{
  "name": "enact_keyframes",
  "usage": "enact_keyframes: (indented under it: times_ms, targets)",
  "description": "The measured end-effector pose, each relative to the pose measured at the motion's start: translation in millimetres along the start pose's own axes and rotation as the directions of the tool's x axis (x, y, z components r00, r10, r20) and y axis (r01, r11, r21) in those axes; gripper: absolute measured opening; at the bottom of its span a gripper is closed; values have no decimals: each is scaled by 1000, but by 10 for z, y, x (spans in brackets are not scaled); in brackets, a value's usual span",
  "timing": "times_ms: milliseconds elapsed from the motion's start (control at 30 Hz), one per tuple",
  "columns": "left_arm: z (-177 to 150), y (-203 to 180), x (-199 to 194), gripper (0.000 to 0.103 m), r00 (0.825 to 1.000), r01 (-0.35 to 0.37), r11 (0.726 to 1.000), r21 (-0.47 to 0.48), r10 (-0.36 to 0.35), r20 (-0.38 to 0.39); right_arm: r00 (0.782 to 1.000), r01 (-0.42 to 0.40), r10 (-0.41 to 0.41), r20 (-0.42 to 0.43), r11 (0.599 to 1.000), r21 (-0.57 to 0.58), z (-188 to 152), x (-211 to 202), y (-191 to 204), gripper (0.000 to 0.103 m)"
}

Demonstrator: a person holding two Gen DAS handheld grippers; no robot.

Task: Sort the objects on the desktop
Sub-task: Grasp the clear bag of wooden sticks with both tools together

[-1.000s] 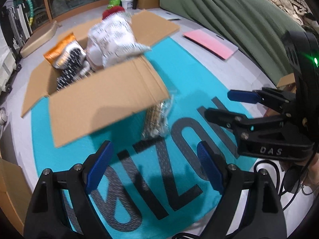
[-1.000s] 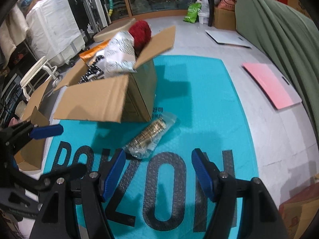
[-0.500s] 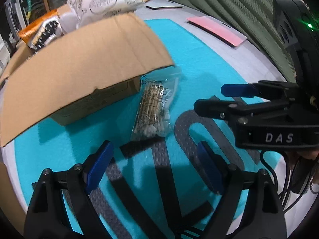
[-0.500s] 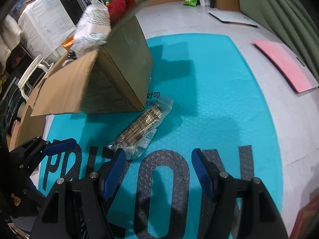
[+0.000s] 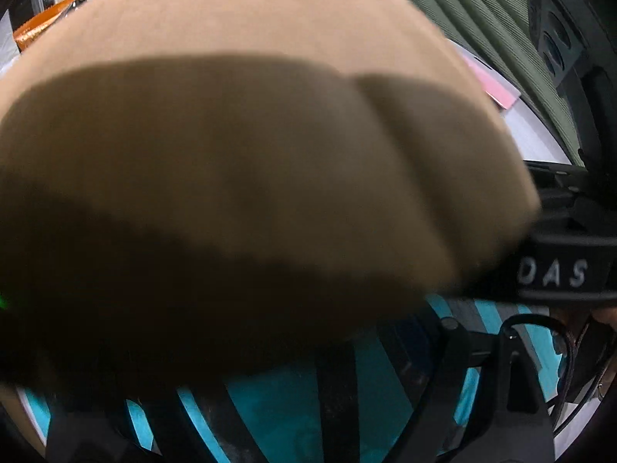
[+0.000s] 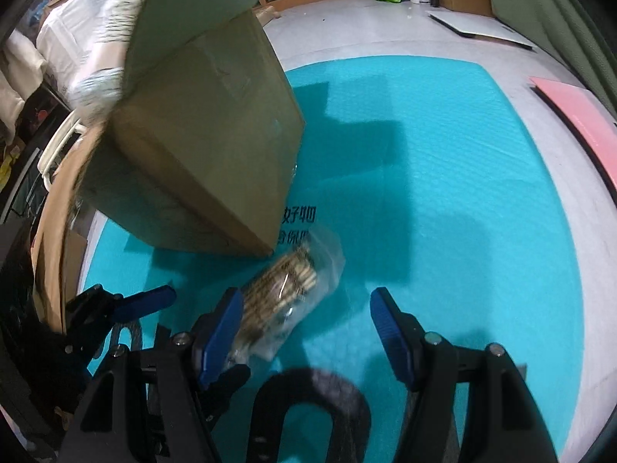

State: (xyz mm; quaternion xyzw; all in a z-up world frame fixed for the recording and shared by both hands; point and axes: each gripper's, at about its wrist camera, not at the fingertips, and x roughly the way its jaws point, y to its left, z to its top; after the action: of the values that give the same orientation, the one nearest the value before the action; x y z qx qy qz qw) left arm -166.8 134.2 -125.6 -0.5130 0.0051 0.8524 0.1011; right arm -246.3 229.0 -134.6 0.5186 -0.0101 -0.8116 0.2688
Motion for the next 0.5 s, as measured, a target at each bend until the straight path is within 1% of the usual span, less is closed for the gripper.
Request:
enact_keyframes:
  times_ms: [33, 133, 200, 233, 267, 300, 367, 467, 500]
  targets:
    - [9, 14, 22, 85, 1000, -5, 1000, -2, 5, 0, 1000, -5, 5, 0, 1000, 3, 25, 28, -16, 67]
    - [34, 64, 105, 85, 1000, -9, 1000, -9, 9, -11, 999, -28, 28, -14, 1000, 7, 96, 132, -65, 57]
    - [40, 78, 154, 85, 1000, -3, 1000, -8, 3, -21, 998, -45, 45, -32, 999, 4, 125, 200, -86, 40]
    - [40, 81, 177, 85, 1000, 3, 1000, -7, -3, -26, 998, -50, 50, -48, 999, 8, 129, 246, -105, 36]
    - [40, 78, 197, 85, 1000, 8, 1000, -2, -8, -29, 997, -55, 55, -54, 998, 11, 136, 268, -122, 28]
    - [38, 71, 208, 85, 1000, 10, 1000, 5, -10, -28, 996, -61, 62, -60, 998, 16, 126, 291, -141, 23]
    - [30, 48, 237, 85, 999, 20, 1000, 22, -19, -33, 995, -74, 75, -59, 997, 19, 98, 293, -159, 15]
    - [-7, -1, 246, 85, 999, 29, 998, 60, -27, -35, 996, -73, 74, -58, 997, 15, 37, 253, -162, 12]
    - [-24, -22, 240, 82, 999, 33, 997, 76, -31, -35, 995, -75, 76, -58, 997, 21, 8, 237, -175, 11]
